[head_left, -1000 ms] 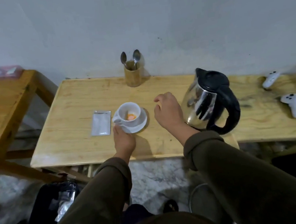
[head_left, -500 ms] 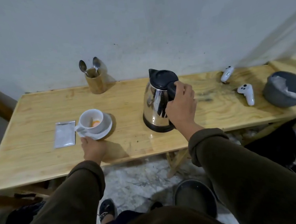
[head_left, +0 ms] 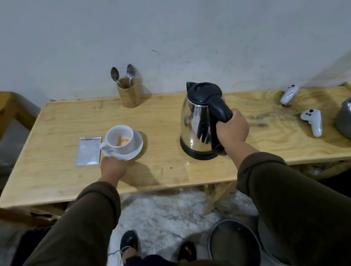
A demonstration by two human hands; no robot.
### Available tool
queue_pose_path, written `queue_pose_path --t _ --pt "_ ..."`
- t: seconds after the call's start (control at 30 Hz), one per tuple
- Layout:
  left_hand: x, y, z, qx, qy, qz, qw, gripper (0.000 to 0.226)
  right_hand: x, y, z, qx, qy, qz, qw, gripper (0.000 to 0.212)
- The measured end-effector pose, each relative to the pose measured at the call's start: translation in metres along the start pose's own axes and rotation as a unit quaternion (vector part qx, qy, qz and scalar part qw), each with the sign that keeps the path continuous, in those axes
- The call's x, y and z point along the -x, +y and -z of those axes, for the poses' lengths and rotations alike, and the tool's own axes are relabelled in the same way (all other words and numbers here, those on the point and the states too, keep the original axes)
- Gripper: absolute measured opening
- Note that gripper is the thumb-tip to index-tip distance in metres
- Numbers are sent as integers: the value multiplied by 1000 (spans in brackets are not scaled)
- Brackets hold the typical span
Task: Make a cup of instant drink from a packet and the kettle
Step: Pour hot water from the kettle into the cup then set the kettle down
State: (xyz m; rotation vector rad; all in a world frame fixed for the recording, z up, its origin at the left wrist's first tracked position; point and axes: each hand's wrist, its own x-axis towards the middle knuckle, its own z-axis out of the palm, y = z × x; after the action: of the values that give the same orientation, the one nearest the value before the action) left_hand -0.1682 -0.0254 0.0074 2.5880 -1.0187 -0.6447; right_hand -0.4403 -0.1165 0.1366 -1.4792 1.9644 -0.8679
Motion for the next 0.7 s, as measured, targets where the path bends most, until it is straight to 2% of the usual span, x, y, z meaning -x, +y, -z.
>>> queue_pose_path --t 0.07,0.13,0.23,0.37,0.57,0.7 --pt "5 5 9 -39 -13 6 999 35 -4 -7 2 33 1 33 999 21" --pt "3 7 14 -2 -29 41 999 37 -9 -13 4 78 -8 83 993 21" --pt "-2 5 14 131 4 79 988 38 -16 -22 5 141 -36 155 977 21" --pt "1 5 15 315 41 123 940 48 -18 -37 1 170 -65 221 958 21" --pt "3 9 17 397 41 156 904 44 -6 -61 -14 206 -118 297 925 20" --pt "0 7 23 401 26 135 906 60 1 -74 -28 227 -142 316 910 20"
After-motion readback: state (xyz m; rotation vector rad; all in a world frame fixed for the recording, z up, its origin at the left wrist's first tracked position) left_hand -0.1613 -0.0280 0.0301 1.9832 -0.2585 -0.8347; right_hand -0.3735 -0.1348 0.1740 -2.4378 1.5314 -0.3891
